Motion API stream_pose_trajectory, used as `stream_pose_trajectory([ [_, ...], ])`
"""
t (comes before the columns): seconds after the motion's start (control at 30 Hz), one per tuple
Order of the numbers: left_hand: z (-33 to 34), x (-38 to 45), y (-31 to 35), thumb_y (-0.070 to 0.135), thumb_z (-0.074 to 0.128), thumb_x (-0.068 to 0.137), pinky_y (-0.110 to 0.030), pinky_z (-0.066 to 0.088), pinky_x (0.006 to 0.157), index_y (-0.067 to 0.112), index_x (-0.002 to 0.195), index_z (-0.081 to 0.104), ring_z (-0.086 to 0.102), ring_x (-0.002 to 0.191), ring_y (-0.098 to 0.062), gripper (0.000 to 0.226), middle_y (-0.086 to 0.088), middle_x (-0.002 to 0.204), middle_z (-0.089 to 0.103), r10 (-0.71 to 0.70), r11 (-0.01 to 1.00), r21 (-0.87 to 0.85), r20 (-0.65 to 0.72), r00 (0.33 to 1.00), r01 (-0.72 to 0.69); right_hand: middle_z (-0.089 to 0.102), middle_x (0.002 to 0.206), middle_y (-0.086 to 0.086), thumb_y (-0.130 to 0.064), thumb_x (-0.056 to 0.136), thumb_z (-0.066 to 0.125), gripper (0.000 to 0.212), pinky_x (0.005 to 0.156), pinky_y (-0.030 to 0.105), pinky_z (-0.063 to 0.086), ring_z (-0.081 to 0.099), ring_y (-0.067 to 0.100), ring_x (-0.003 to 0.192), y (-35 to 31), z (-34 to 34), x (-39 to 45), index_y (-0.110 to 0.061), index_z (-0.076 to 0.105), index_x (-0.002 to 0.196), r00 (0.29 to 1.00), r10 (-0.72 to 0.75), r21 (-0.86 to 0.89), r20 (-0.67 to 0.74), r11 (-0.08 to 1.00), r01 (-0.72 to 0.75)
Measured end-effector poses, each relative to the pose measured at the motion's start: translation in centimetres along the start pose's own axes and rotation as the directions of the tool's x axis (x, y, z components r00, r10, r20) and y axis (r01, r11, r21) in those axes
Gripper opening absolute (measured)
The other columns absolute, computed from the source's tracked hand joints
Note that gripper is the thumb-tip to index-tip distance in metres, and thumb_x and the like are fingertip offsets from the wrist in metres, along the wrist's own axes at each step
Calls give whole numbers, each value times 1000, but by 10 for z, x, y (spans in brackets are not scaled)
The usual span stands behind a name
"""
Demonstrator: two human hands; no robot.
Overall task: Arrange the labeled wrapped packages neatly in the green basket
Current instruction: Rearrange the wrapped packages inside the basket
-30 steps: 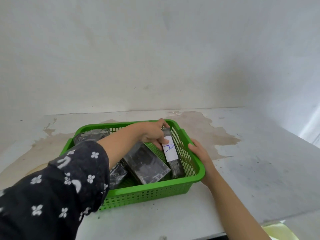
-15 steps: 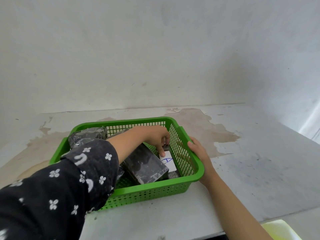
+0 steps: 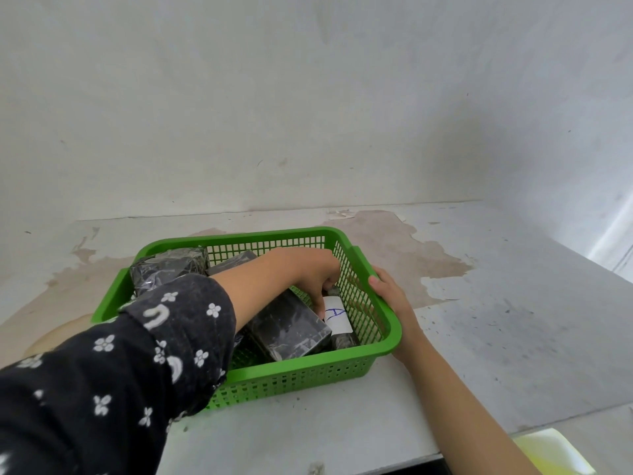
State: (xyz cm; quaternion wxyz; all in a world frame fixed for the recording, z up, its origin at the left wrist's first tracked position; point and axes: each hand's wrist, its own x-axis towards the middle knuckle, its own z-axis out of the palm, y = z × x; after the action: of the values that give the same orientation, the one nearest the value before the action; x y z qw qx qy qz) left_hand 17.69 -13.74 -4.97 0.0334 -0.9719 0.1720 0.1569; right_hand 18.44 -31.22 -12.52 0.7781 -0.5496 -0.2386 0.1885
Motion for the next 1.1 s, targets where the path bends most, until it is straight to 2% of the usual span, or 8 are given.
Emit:
stream_pose_trajectory([
  [0.37,-2,-5,5,72,67,59,-28,26,45,11,52,41,29,45,-18,66,0,47,34,76,990,119,-9,997,-74,73,89,0,-30,79,58,18,75,36,51,68,17,84,-2,1,-1,-32,72,90,1000,-5,-33,-1,999,5],
  [0.53,-2,-5,4,65,72,61,-28,25,44,13,47,34,28,43,-17,65,2,44,30,64,996,63,-20,998,-63,74,89,-2,-31,78,59,18,68,28,54,69,14,83,-1,0,-1,-34,73,90,1000,7,-42,-2,999,-7],
  [0.7,1,-2,5,62,73,62,-28,27,46,12,48,38,32,46,-17,63,1,46,35,-10,1000,1,-6,1000,10,73,93,0,-36,76,62,19,74,34,54,68,18,87,0,-1,0,-33,72,92,1000,9,-50,1,999,-9],
  [0.8,-14,-4,-8,52,72,72,-28,39,60,7,76,68,53,59,-15,45,-4,67,63,-107,976,-192,9,994,107,72,93,4,-36,76,63,20,82,45,51,66,22,86,3,-4,2,-29,72,93,1000,11,-22,0,1000,-11],
  [0.87,-25,-5,-22,40,68,81,-26,44,67,11,98,71,64,67,-10,34,-1,81,71,-173,935,-326,-81,982,138,72,93,6,-36,76,65,23,80,43,53,67,23,86,4,-5,3,-26,71,95,1000,13,4,9,1000,-13],
  [0.93,-28,-1,-31,33,60,89,-27,50,66,8,103,69,66,69,-13,30,-5,87,71,-240,898,-411,-162,957,156,72,95,6,-38,73,67,27,76,39,53,67,23,88,5,-5,3,-25,71,97,1000,18,16,19,1000,-18],
  [1.03,-18,6,-33,32,54,92,-33,51,85,13,114,65,62,95,-19,31,-4,110,66,-271,891,-388,-39,962,236,70,100,10,-38,73,69,31,86,48,50,65,28,93,8,-7,4,-22,70,100,999,15,36,30,999,-16],
  [1.1,-9,11,-33,42,57,88,-33,48,84,16,107,69,61,93,-17,34,0,103,67,-276,902,-343,8,961,262,69,102,13,-41,71,70,36,90,53,45,62,31,95,9,-8,4,-22,69,102,999,14,31,34,999,-15],
])
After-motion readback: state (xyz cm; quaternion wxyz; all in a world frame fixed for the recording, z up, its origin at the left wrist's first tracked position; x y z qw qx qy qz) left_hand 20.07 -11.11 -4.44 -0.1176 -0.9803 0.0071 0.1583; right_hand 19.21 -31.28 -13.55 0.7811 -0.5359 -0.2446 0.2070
